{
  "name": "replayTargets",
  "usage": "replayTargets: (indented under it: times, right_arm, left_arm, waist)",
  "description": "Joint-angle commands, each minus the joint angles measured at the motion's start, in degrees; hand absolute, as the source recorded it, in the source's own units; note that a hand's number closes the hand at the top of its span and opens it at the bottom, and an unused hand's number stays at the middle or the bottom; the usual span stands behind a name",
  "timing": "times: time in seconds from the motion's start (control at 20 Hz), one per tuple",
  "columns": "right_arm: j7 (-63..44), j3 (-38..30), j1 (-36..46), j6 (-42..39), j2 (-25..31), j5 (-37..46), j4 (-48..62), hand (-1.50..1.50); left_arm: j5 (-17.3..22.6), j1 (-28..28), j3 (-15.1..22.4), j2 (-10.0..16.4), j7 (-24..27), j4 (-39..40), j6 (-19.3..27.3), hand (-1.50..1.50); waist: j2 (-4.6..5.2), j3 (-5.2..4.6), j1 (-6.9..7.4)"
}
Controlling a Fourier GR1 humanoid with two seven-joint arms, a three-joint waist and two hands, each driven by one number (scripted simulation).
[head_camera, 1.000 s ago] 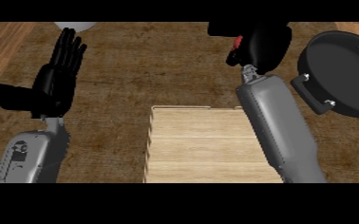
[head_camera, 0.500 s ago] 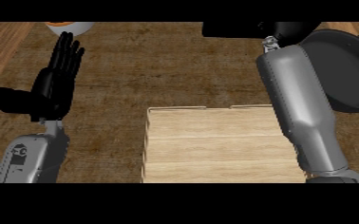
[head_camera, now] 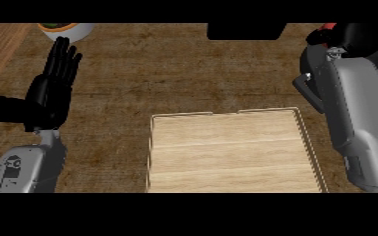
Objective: Pick the bell pepper from the tray and place it in the pot
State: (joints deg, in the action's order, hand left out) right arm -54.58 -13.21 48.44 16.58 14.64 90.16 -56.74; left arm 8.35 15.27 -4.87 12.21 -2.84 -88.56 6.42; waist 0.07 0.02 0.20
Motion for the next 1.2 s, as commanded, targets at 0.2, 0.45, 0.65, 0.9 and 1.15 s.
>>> replayTargets:
  times: [0.2,0.45,0.65,0.9,1.15]
  right_arm:
    - [11.0,-5.5,-7.9,8.3,7.1,-9.5,1.8,1.5]
    - [19.4,-8.9,-8.9,13.3,12.2,-14.9,9.4,1.5]
    - [24.3,-11.4,-7.7,18.7,14.4,-18.1,18.6,1.5]
    - [25.3,-13.5,-2.9,13.8,14.8,-21.2,28.8,1.5]
    - [37.3,-21.4,-4.4,11.9,16.7,-33.7,32.0,-1.5]
  left_arm:
    - [-0.4,-1.7,1.0,-0.7,-3.2,-5.8,0.3,0.0]
    - [-1.0,1.5,-0.9,-0.7,2.8,3.7,-0.9,0.0]
    - [-1.7,3.9,-0.3,-1.6,-0.1,3.4,0.5,0.0]
    - [-1.8,2.5,1.0,-2.1,-1.2,0.4,0.3,0.0]
    - [-1.9,-0.1,1.2,-2.0,-0.8,-1.6,-0.2,0.0]
  waist:
    - [-0.09,0.02,0.2]
    - [0.21,0.01,0.09]
    - [0.33,0.05,0.38]
    - [0.6,0.11,1.44]
    - [0.58,0.2,1.5]
